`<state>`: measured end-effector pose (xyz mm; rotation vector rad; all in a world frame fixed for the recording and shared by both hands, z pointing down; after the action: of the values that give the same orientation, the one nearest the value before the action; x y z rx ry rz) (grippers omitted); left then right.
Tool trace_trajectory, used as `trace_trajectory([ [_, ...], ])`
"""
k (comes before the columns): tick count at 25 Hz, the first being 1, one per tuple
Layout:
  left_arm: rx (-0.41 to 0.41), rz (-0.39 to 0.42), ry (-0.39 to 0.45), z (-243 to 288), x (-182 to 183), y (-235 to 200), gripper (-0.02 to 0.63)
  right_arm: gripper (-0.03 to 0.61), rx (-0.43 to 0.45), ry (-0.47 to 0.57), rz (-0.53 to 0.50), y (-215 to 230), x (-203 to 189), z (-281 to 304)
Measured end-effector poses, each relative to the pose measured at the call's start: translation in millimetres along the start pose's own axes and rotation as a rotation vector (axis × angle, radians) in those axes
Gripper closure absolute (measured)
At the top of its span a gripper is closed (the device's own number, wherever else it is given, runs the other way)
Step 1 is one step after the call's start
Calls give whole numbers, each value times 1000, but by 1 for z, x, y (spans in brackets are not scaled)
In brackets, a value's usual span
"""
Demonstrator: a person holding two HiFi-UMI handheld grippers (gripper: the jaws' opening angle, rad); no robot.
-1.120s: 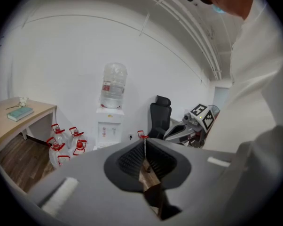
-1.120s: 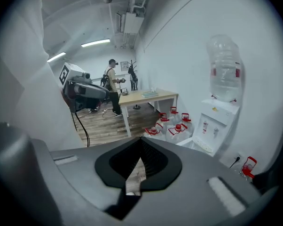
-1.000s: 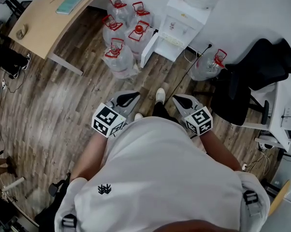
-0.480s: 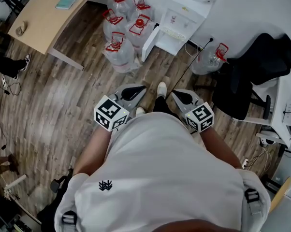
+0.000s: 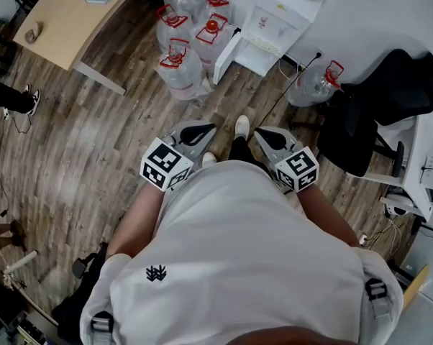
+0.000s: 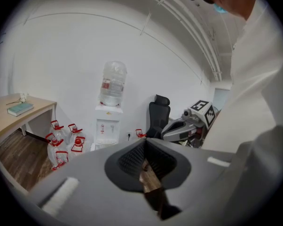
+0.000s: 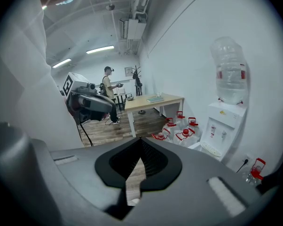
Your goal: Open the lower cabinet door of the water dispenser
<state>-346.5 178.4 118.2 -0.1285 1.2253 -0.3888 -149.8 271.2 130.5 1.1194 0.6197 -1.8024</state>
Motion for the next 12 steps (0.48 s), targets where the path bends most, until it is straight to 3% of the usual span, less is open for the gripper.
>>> trace_trajectory([
  [12,5,1,-14,-4,-7,4,557,577,7,1,-18,-2,3,-5],
])
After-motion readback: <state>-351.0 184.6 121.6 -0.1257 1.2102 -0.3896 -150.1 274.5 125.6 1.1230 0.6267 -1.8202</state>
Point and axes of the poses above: the fingertips, and each gripper's own axes: z forward along the fingers, y to its right, x out of its top, the point moved 7 cm from there along -z, backward along the fingers, and after that the axes turned 5 degrees about -z, right-handed, at the moved point
